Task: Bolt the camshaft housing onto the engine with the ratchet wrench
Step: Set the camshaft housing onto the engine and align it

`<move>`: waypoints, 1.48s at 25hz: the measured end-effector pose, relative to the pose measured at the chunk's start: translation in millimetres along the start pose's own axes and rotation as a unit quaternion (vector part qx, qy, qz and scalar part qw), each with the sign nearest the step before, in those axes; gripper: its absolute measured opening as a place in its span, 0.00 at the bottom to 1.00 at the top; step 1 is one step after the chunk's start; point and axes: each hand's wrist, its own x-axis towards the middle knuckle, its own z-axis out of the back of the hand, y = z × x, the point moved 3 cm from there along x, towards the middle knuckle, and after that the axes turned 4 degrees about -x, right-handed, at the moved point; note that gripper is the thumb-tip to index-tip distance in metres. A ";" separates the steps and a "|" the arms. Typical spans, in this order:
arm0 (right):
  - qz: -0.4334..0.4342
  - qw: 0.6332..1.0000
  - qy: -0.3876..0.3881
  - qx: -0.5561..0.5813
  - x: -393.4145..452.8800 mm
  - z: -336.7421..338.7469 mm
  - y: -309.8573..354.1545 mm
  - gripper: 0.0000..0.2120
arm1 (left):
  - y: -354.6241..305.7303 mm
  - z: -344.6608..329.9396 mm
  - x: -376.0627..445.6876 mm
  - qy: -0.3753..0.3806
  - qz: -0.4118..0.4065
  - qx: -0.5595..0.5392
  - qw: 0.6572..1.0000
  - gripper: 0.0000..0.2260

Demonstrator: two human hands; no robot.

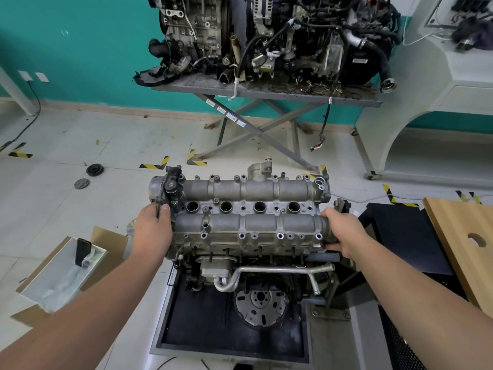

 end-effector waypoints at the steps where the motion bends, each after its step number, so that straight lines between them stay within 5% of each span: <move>1: 0.000 1.000 0.000 0.002 0.4 0.1 -0.7 0.17 | -0.7 0.1 0.0 0.000 -0.006 0.001 1.000 0.15; 17: 0.008 1.000 0.002 0.007 -5.3 0.3 1.6 0.12 | -8.6 1.7 -3.6 0.009 -0.034 0.039 0.999 0.15; 29: 0.026 0.998 -0.016 -0.048 -11.2 0.2 7.6 0.23 | -3.3 -0.1 -6.3 -0.007 -0.023 0.071 0.997 0.15; 37: 0.019 0.999 0.013 -0.042 -16.2 -0.3 4.7 0.20 | -2.8 0.8 -3.1 -0.009 -0.052 0.083 0.995 0.17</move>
